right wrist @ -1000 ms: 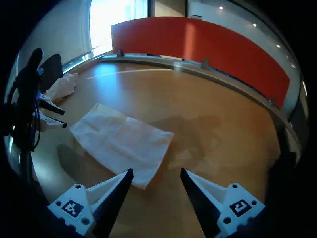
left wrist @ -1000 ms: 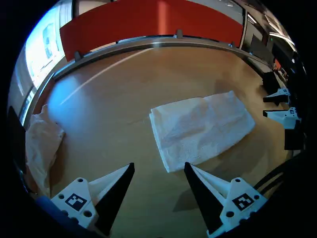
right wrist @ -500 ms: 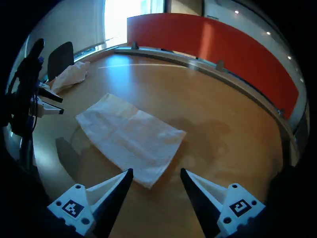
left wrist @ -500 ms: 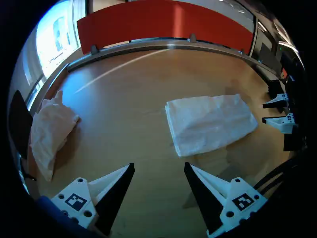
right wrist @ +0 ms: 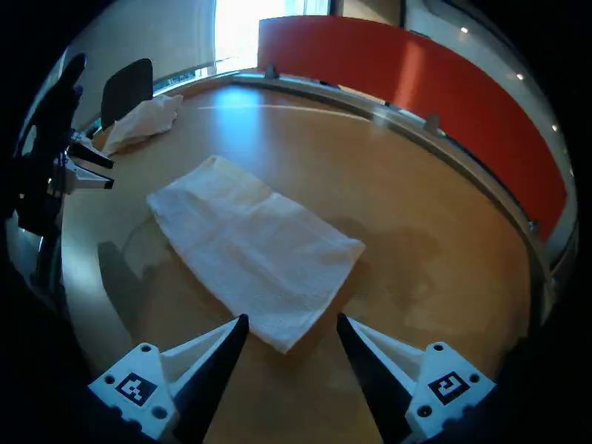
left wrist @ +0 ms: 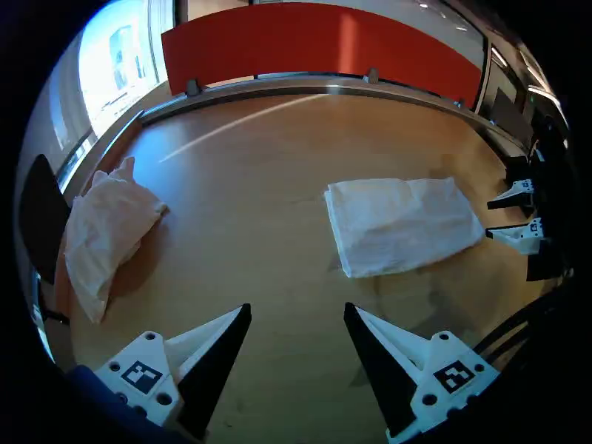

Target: Fold towel

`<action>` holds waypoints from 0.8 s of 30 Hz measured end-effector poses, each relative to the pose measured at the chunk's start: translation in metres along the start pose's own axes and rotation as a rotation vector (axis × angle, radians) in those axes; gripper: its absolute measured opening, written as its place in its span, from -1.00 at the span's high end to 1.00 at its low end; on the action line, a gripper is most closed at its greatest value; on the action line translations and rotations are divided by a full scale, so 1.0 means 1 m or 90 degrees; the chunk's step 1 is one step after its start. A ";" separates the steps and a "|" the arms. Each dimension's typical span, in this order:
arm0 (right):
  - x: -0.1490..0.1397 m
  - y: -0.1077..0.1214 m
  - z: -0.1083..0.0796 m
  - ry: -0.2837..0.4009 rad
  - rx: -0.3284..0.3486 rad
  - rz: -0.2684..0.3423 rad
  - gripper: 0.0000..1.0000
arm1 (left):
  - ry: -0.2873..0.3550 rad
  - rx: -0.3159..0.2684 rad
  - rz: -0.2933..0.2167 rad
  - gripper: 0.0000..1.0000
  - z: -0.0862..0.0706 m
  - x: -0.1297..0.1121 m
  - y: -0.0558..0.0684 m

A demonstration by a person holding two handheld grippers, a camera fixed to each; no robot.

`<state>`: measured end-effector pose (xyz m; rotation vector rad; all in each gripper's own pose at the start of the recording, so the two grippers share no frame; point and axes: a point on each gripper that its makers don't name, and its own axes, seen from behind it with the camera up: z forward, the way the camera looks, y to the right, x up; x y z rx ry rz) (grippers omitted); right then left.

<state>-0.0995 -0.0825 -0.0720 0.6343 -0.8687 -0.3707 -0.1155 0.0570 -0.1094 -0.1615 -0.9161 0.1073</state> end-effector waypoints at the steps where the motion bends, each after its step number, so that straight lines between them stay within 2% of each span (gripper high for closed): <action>1: -0.003 -0.001 0.001 -0.004 0.002 -0.002 -0.84 | 0.000 0.001 0.000 -0.86 -0.001 -0.001 0.000; 14: -0.028 -0.005 0.013 -0.036 0.015 -0.007 -0.55 | -0.006 0.004 -0.009 -0.86 -0.007 -0.011 -0.005; 19: -0.028 -0.006 0.012 -0.035 0.023 -0.004 -0.33 | -0.008 0.003 -0.010 -0.86 -0.007 -0.013 -0.005; 24: -0.031 -0.009 0.012 -0.043 0.036 -0.001 0.04 | -0.008 0.001 -0.010 -0.86 -0.007 -0.013 -0.003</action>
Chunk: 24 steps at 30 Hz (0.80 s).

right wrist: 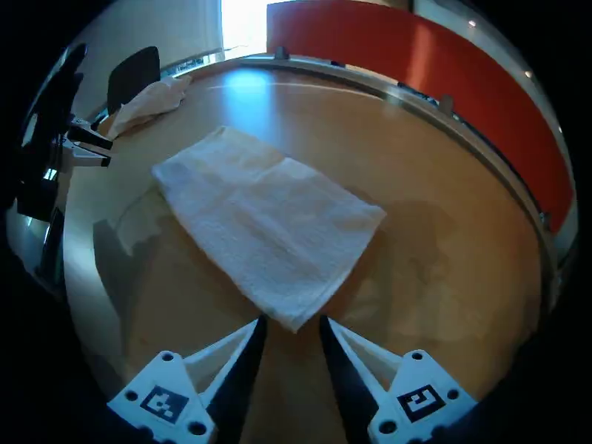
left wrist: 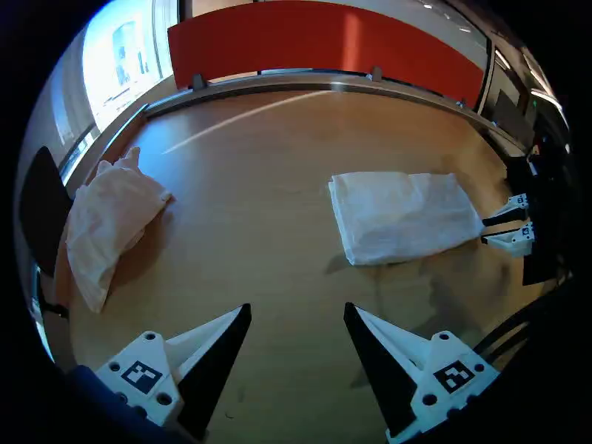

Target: Fold towel

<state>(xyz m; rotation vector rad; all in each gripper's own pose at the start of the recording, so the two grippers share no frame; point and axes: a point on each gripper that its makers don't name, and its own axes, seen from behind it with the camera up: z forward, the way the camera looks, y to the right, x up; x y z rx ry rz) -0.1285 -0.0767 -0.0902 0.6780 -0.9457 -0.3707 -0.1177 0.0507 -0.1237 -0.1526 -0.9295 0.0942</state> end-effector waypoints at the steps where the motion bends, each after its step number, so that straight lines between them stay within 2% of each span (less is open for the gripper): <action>1: -0.001 0.000 0.001 -0.003 0.002 0.001 0.12 | 0.000 0.000 0.000 -0.86 0.000 0.000 0.000; 7: -0.003 0.000 0.002 -0.003 0.001 0.000 0.63 | 0.001 -0.001 0.002 -0.87 -0.001 -0.001 0.002; 12: -0.001 -0.001 0.002 0.006 -0.004 0.002 0.90 | 0.000 -0.001 0.001 -0.87 -0.001 -0.002 0.001; 18: 0.004 0.000 -0.001 0.019 -0.011 0.011 0.90 | 0.000 -0.001 0.002 -0.87 -0.001 -0.001 0.002; 24: 0.018 0.004 -0.012 0.042 -0.025 0.009 0.90 | 0.000 -0.001 0.002 -0.87 -0.002 -0.001 0.001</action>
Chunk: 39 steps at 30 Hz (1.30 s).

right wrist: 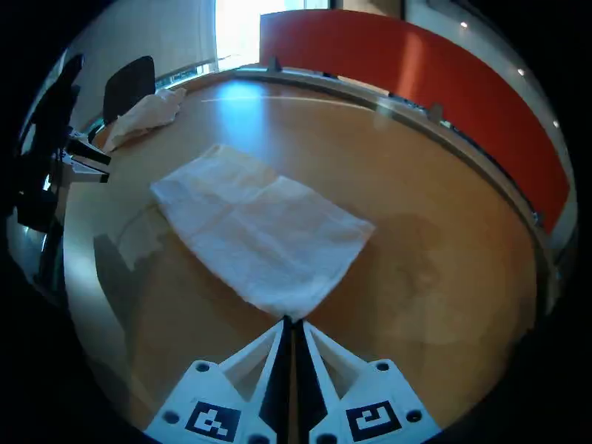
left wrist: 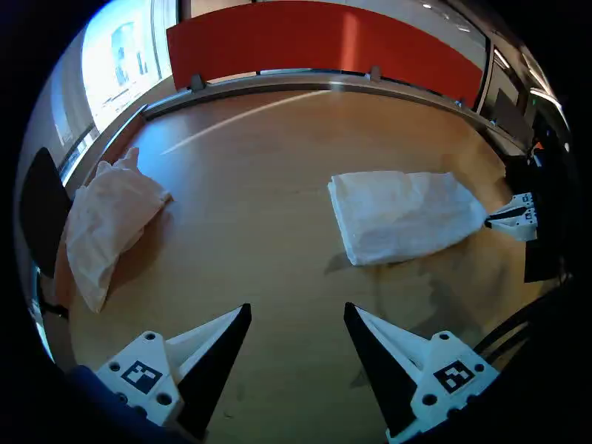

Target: Fold towel

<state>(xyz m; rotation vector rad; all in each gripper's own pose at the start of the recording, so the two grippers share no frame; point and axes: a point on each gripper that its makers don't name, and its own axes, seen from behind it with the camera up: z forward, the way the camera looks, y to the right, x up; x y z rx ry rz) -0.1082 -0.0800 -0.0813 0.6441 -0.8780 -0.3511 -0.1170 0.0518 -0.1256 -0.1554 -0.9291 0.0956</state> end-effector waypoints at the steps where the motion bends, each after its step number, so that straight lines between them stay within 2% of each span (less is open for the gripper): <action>1: 0.004 0.001 -0.003 0.005 -0.002 -0.001 0.90 | 0.000 0.000 0.000 -0.86 0.000 0.000 0.000; 17: 0.073 0.014 -0.053 0.086 -0.038 -0.049 0.90 | 0.011 -0.003 0.004 -0.87 -0.002 0.010 0.005; 29: 0.101 0.027 -0.090 0.121 -0.062 -0.078 0.90 | 0.016 -0.010 0.010 -0.86 -0.003 0.015 0.015; 39: 0.097 0.026 -0.086 0.116 -0.057 -0.086 0.90 | 0.016 -0.012 0.013 -0.86 -0.003 0.015 0.021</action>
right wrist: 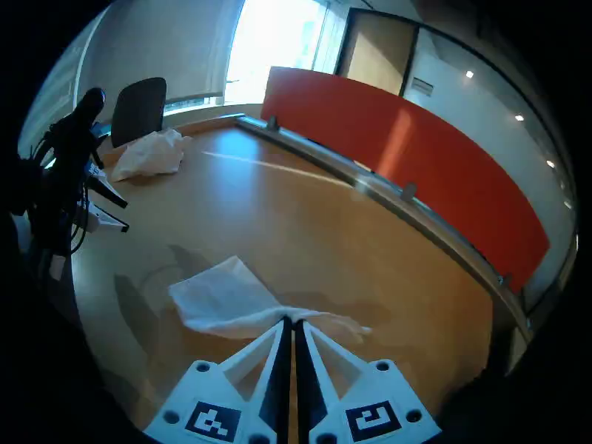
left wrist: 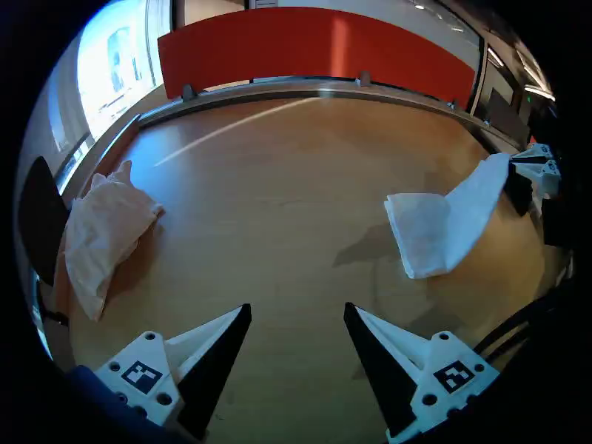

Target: Fold towel

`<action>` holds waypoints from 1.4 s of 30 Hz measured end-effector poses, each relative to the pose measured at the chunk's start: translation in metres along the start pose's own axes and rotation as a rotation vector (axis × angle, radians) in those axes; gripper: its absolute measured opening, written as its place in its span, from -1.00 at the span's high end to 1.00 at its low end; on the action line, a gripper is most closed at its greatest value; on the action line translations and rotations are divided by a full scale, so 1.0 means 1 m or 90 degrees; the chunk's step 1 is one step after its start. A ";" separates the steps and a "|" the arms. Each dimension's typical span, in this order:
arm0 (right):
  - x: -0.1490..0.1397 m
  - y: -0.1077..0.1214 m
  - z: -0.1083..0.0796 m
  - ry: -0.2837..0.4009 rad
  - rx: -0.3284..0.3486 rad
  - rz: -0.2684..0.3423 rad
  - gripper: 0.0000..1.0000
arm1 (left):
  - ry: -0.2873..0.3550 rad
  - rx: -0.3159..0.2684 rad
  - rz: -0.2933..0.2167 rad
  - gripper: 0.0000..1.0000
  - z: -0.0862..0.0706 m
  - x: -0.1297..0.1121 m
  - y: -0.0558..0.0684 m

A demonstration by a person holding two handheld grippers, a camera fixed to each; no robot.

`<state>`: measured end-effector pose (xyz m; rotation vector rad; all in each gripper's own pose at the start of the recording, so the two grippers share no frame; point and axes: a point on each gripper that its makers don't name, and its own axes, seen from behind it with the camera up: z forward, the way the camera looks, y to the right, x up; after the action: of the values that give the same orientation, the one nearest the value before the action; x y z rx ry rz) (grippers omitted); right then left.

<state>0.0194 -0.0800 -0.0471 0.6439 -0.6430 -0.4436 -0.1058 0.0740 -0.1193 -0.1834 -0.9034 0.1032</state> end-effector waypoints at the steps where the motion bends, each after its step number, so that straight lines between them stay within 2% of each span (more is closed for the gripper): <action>1: 0.000 -0.001 0.001 0.000 0.002 -0.002 0.90 | 0.000 0.000 0.000 -0.86 0.000 0.000 0.000; 11: 0.014 -0.023 0.021 0.007 0.038 -0.031 0.90 | 0.006 0.002 0.000 -0.86 -0.003 0.003 -0.001; 20: 0.023 -0.062 0.048 0.006 0.088 -0.043 0.90 | 0.010 0.008 -0.007 -0.86 -0.008 0.003 -0.009; 32: 0.023 -0.112 0.086 -0.013 0.154 -0.032 0.90 | 0.010 0.024 -0.027 -0.86 -0.016 -0.005 -0.028; 42: 0.010 -0.123 0.095 -0.037 0.170 -0.013 0.90 | 0.007 0.028 -0.033 -0.86 -0.016 -0.009 -0.034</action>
<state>-0.0597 -0.2127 -0.0661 0.8935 -0.7584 -0.4005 -0.0981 0.0373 -0.1286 -0.1194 -0.8939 0.0733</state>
